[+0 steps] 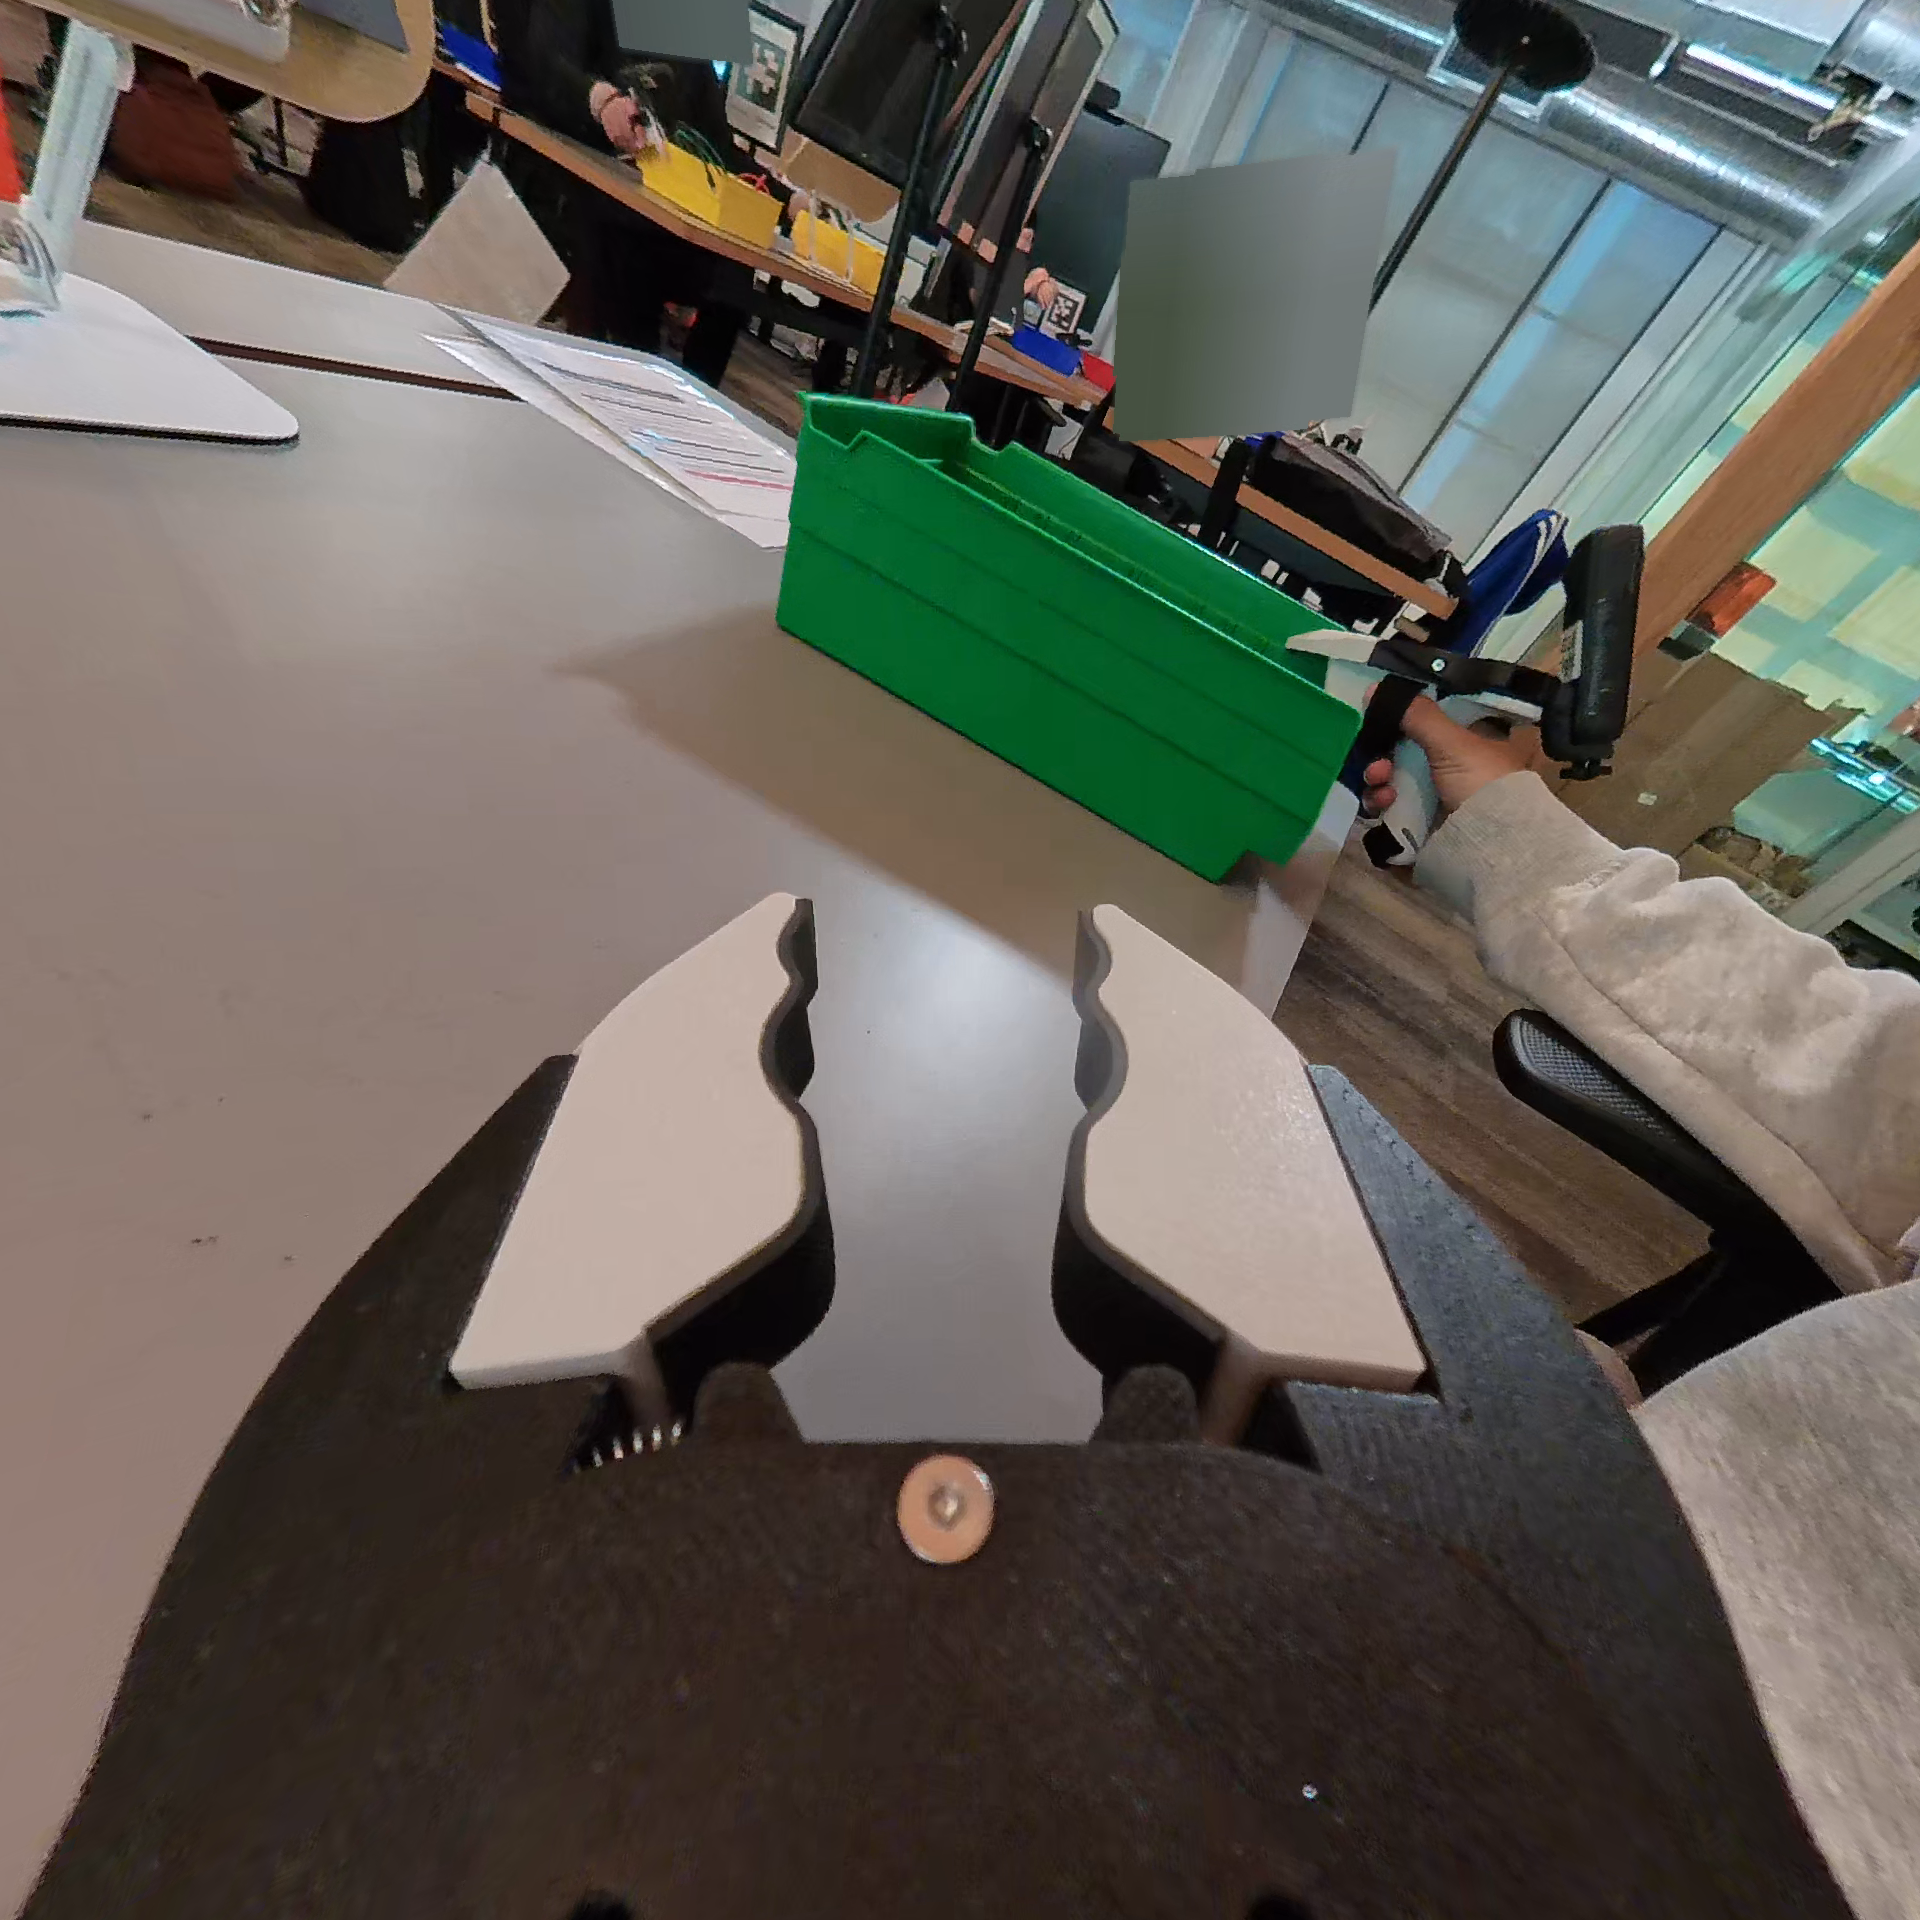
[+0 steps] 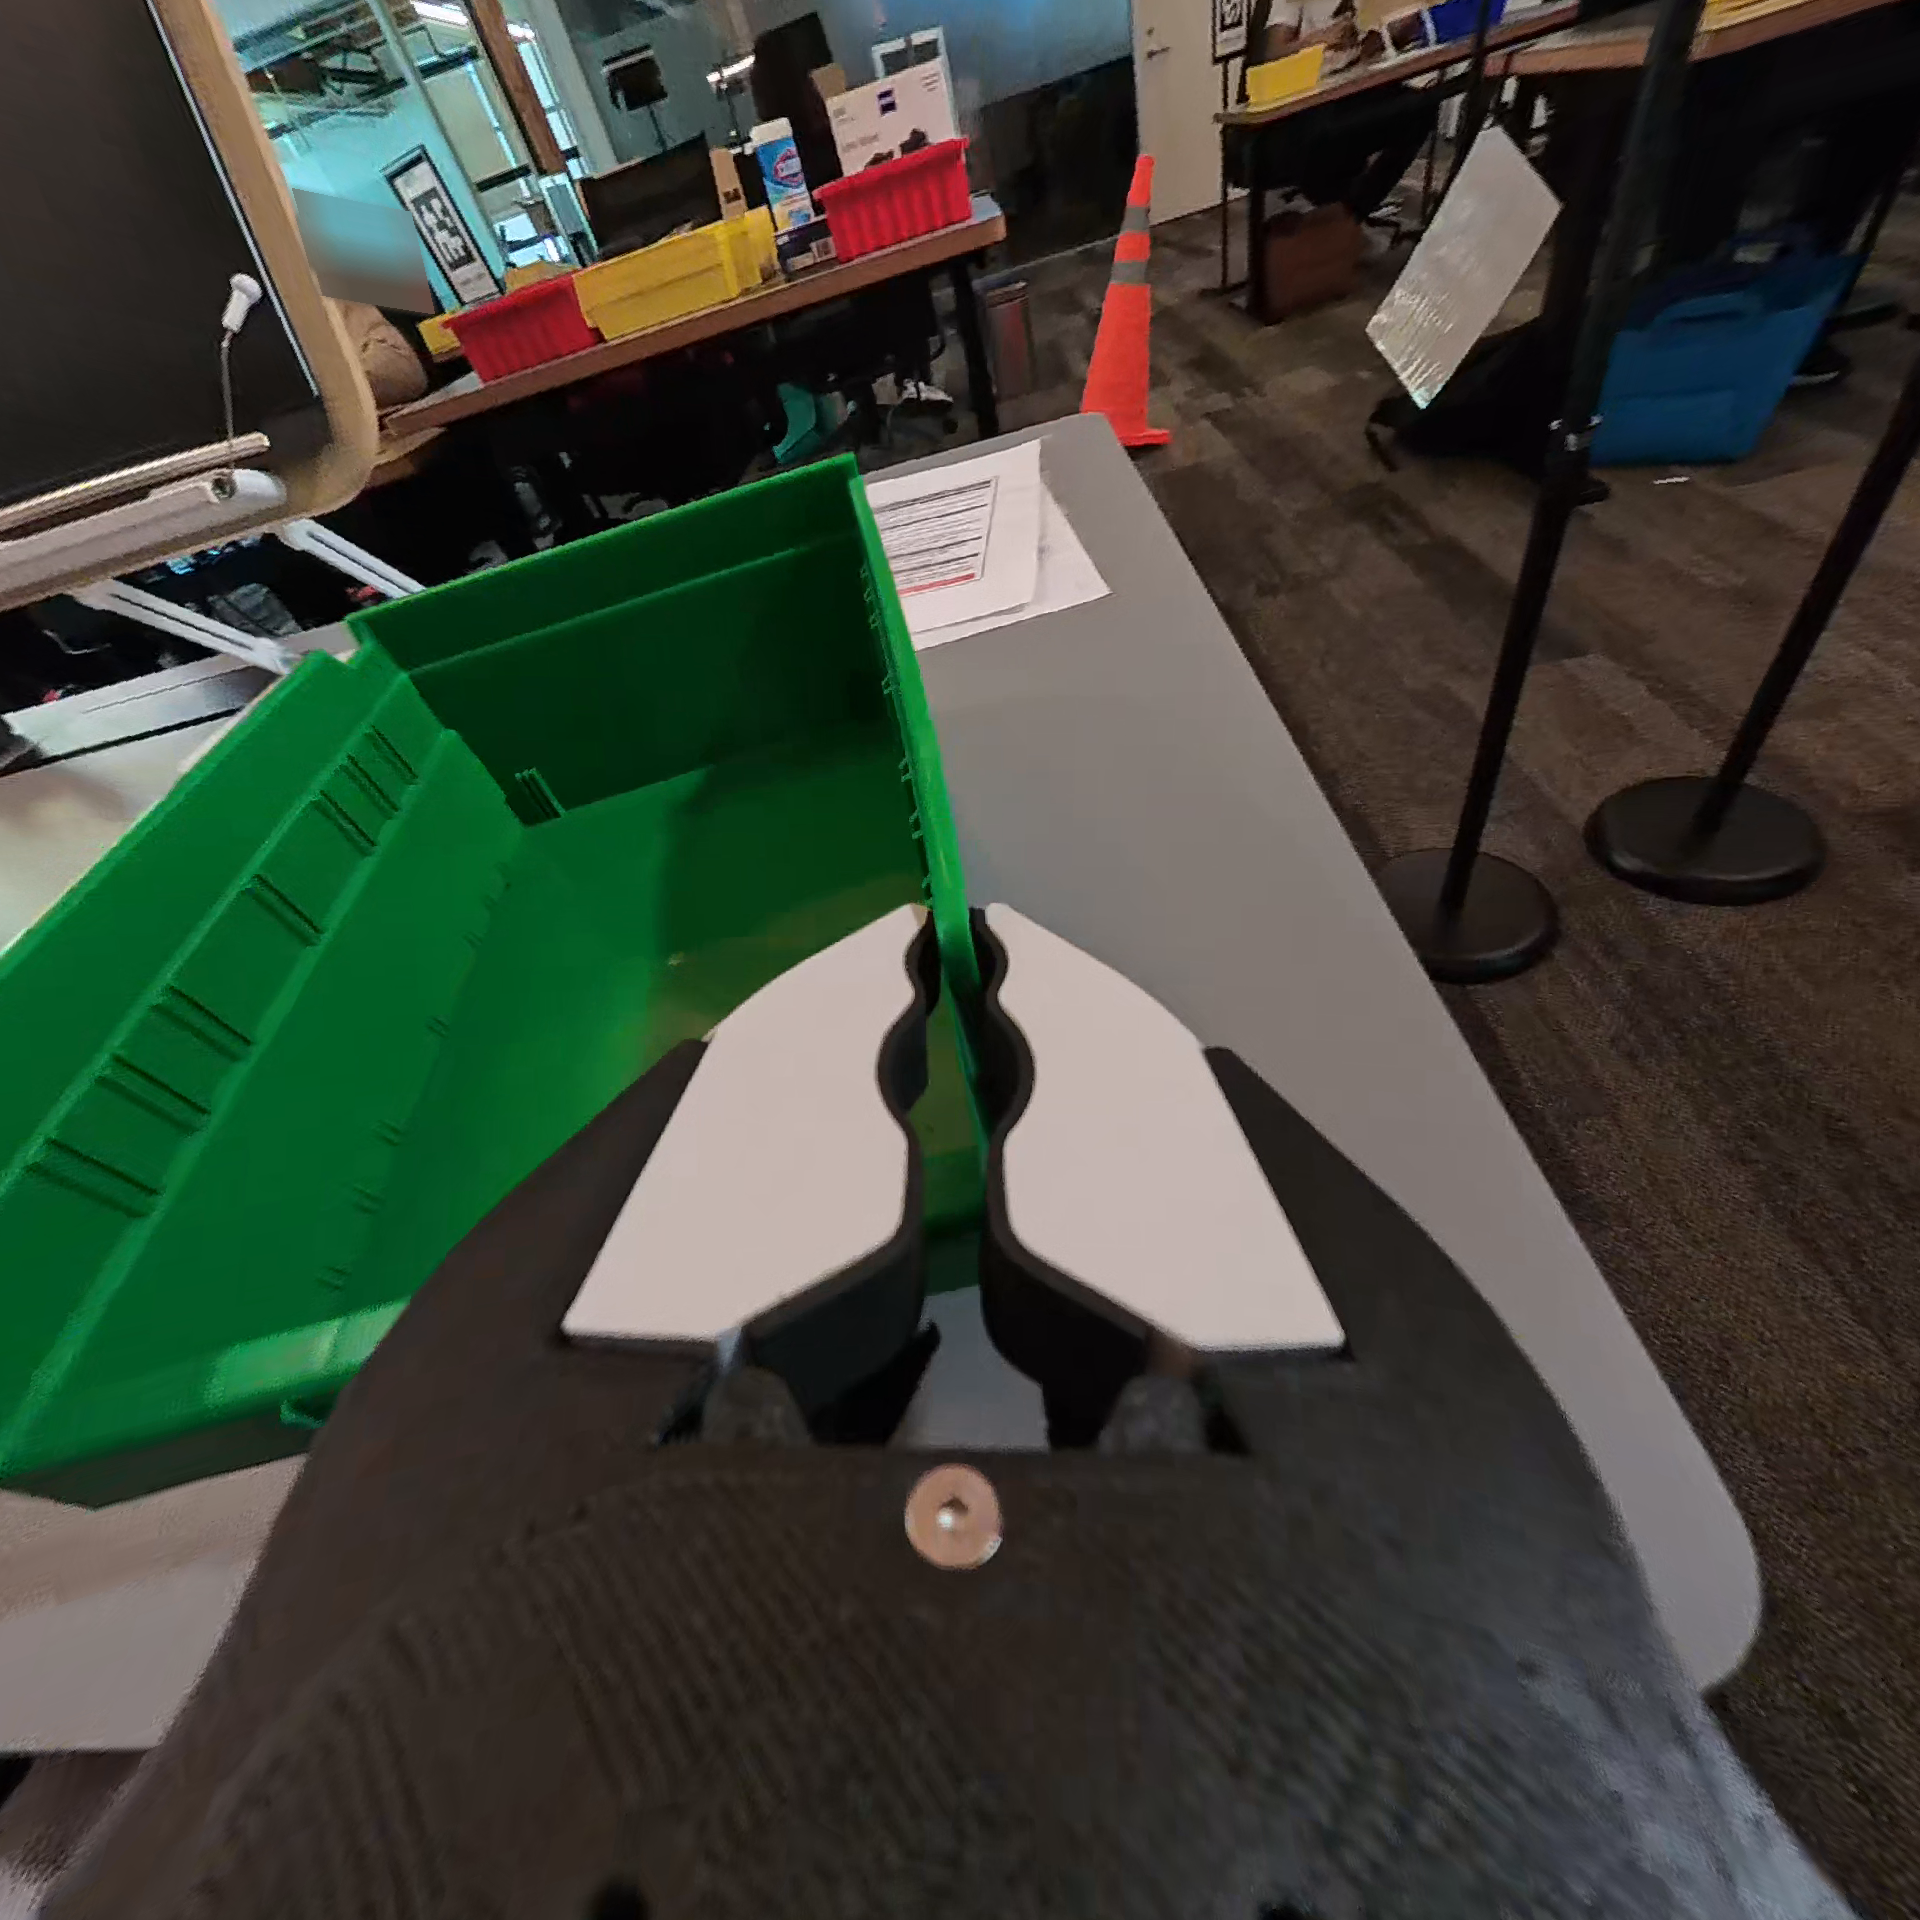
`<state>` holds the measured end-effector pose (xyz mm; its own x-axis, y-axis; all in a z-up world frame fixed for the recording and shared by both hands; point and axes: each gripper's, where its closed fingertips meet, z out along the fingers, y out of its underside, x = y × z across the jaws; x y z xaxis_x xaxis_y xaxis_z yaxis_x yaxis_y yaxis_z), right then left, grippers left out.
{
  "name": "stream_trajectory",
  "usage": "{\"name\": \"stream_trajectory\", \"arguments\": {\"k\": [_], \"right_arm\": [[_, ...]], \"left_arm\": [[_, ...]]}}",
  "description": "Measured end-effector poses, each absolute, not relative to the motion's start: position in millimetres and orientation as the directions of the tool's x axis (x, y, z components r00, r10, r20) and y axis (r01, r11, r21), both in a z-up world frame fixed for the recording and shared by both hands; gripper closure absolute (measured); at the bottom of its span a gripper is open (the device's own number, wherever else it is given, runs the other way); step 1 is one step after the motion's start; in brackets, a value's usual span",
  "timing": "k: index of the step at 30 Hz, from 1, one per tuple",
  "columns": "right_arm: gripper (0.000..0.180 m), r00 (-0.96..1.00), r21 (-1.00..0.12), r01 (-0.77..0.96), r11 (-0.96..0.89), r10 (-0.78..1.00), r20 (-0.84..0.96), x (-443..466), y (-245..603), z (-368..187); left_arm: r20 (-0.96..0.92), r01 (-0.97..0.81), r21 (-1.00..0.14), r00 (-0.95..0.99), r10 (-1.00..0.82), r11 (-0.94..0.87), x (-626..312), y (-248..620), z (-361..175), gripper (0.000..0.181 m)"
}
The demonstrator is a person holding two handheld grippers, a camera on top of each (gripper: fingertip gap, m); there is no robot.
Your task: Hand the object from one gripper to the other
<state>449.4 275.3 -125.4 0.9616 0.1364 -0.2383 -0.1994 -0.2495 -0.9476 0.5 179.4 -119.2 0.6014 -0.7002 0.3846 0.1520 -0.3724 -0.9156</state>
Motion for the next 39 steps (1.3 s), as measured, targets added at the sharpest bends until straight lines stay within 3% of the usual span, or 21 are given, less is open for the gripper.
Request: {"name": "stream_trajectory", "arguments": {"k": [1,25,39], "right_arm": [[0.175,0.964,-0.95,-0.195,-0.244,0.129,-0.231,451,275,-125],[0.172,0.981,-0.969,-0.176,-0.173,-0.107,-0.159,474,280,-125],[0.174,0.961,-0.95,-0.276,-0.146,-0.009,-0.278,471,279,-124]], "left_arm": [[0.388,0.155,-0.914,0.599,-0.701,-0.374,0,179,-119,0.133],[0.419,0.168,-0.9,0.583,-0.696,-0.401,0,180,-121,0.135],[0.455,0.186,-0.882,0.569,-0.685,-0.432,1,180,-123,0.134]]}}
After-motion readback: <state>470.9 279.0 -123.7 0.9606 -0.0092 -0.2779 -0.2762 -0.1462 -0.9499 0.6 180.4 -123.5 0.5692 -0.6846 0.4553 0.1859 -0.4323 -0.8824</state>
